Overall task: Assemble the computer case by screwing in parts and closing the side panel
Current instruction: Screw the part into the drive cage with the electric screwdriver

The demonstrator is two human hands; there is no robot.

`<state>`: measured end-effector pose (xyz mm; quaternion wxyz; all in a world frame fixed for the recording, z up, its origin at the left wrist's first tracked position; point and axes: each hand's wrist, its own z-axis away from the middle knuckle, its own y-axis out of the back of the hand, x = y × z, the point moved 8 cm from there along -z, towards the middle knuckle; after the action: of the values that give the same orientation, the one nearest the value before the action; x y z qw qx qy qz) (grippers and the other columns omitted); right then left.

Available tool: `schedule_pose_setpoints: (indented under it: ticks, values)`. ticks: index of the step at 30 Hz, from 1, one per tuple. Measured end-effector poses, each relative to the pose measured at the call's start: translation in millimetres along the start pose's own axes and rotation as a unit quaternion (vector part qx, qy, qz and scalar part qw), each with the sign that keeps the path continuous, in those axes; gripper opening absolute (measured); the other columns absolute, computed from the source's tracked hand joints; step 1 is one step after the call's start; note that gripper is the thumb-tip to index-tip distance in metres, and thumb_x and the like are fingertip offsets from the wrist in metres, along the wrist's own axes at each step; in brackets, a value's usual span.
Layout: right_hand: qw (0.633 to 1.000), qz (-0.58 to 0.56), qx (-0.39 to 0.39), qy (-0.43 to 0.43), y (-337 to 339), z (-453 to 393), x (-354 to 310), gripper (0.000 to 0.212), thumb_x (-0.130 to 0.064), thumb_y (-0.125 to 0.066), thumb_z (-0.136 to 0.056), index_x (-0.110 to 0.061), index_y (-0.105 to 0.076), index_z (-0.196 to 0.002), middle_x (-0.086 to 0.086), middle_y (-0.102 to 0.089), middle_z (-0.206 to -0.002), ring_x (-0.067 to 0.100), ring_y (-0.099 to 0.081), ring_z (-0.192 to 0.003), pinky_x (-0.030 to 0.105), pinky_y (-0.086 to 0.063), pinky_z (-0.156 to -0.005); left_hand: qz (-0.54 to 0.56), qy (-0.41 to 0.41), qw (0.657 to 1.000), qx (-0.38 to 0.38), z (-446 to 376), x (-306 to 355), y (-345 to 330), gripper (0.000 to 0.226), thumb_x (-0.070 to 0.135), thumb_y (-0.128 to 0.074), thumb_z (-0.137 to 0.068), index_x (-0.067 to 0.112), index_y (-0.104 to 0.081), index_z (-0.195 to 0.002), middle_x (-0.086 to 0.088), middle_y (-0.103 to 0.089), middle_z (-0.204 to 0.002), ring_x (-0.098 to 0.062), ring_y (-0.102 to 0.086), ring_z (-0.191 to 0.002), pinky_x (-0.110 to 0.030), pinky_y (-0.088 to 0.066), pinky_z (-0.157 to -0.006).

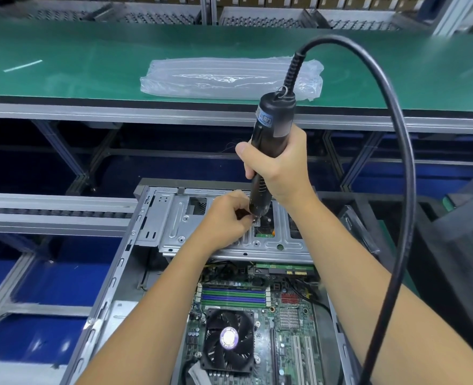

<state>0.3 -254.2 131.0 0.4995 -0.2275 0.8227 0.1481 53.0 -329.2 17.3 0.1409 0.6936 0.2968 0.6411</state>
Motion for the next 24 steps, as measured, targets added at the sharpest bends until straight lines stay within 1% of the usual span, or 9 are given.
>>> schedule_pose_setpoints:
  ticks: [2,3,7,11,13,15,18,20,24]
  values:
    - [1.0,-0.001,0.003,-0.001,-0.1,-0.2,0.9,0.018,-0.003,-0.067,-0.076,0.008,-0.053,-0.074,0.001,-0.054,-0.052,0.022,-0.05,-0.044,0.04,-0.048,-0.049,0.002,-0.002,1.0,0.0,-0.2,0.5,-0.3,0.008,-0.003,-0.06,-0.079,0.002,-0.066,-0.078,-0.009,-0.058,-0.084,-0.019,-0.053,-0.077,-0.02,-0.039,-0.065]
    - [1.0,-0.001,0.005,-0.002,0.2,0.1,1.4,0.019,-0.003,-0.067,-0.076,0.009,-0.053,-0.074,0.003,-0.054,-0.052,0.022,-0.05,-0.044,0.04,-0.048,-0.049,0.003,-0.002,1.0,-0.001,-0.4,0.4,-0.6,0.008,-0.003,-0.06,-0.079,0.003,-0.066,-0.077,-0.008,-0.058,-0.084,-0.018,-0.053,-0.076,-0.02,-0.039,-0.065]
    - [1.0,-0.002,0.013,0.003,4.2,0.6,1.7,0.021,-0.006,-0.071,-0.08,0.004,-0.054,-0.073,0.003,-0.054,-0.051,0.019,-0.052,-0.044,0.038,-0.05,-0.053,0.005,-0.002,1.0,-0.008,-1.2,-1.3,-2.2,0.009,-0.001,-0.061,-0.078,0.004,-0.067,-0.079,-0.007,-0.058,-0.087,-0.019,-0.054,-0.079,-0.026,-0.043,-0.068]
    - [1.0,-0.003,0.025,0.009,7.5,0.7,2.1,0.023,-0.008,-0.072,-0.081,-0.001,-0.053,-0.07,0.001,-0.055,-0.05,0.02,-0.052,-0.044,0.039,-0.051,-0.055,-0.004,-0.006,1.0,-0.015,-1.7,-2.7,-4.5,0.007,0.0,-0.062,-0.078,0.005,-0.067,-0.079,-0.005,-0.058,-0.09,-0.019,-0.055,-0.079,-0.027,-0.045,-0.068]
    - [0.999,-0.01,0.037,0.005,10.0,1.4,1.9,0.023,-0.008,-0.072,-0.081,-0.001,-0.053,-0.071,0.003,-0.055,-0.05,0.02,-0.052,-0.043,0.034,-0.05,-0.053,-0.012,-0.005,1.0,-0.018,-1.8,-4.5,-5.7,0.004,0.004,-0.065,-0.078,0.007,-0.067,-0.079,-0.004,-0.058,-0.09,-0.018,-0.055,-0.079,-0.028,-0.046,-0.068]
    - [0.998,-0.018,0.056,0.006,15.3,1.9,-0.3,0.023,-0.008,-0.072,-0.081,0.0,-0.053,-0.07,0.005,-0.055,-0.051,0.021,-0.051,-0.043,0.031,-0.049,-0.054,-0.013,-0.004,1.0,-0.017,-1.6,-5.2,-5.9,0.003,0.009,-0.07,-0.077,0.011,-0.067,-0.077,-0.001,-0.057,-0.088,-0.015,-0.055,-0.078,-0.024,-0.045,-0.069]
    - [0.995,-0.028,0.094,0.019,27.0,2.2,-10.1,0.023,-0.008,-0.071,-0.081,0.0,-0.053,-0.069,0.007,-0.054,-0.05,0.022,-0.051,-0.042,0.028,-0.047,-0.054,-0.004,-0.002,1.0,-0.007,-0.7,-4.9,-3.6,0.007,0.01,-0.074,-0.078,0.015,-0.069,-0.075,0.004,-0.057,-0.084,-0.008,-0.054,-0.077,-0.012,-0.041,-0.069]
    - [0.992,-0.041,0.115,0.032,35.3,1.9,-19.1,0.024,-0.007,-0.07,-0.08,-0.004,-0.051,-0.067,0.006,-0.054,-0.049,0.024,-0.05,-0.042,0.028,-0.045,-0.054,-0.001,-0.004,1.0,-0.006,-0.1,-4.1,-2.8,0.011,0.01,-0.073,-0.079,0.018,-0.069,-0.073,0.006,-0.058,-0.083,-0.004,-0.055,-0.076,-0.01,-0.041,-0.07]
    - [0.987,-0.048,0.147,0.046,56.8,6.5,-35.7,0.031,-0.008,-0.072,-0.08,-0.025,-0.055,-0.059,0.0,-0.053,-0.047,0.026,-0.049,-0.041,0.032,-0.045,-0.054,-0.017,0.002,1.0,-0.005,-0.2,-3.2,-2.5,0.022,0.011,-0.071,-0.081,0.027,-0.066,-0.068,0.008,-0.058,-0.083,-0.002,-0.055,-0.075,-0.006,-0.039,-0.067]
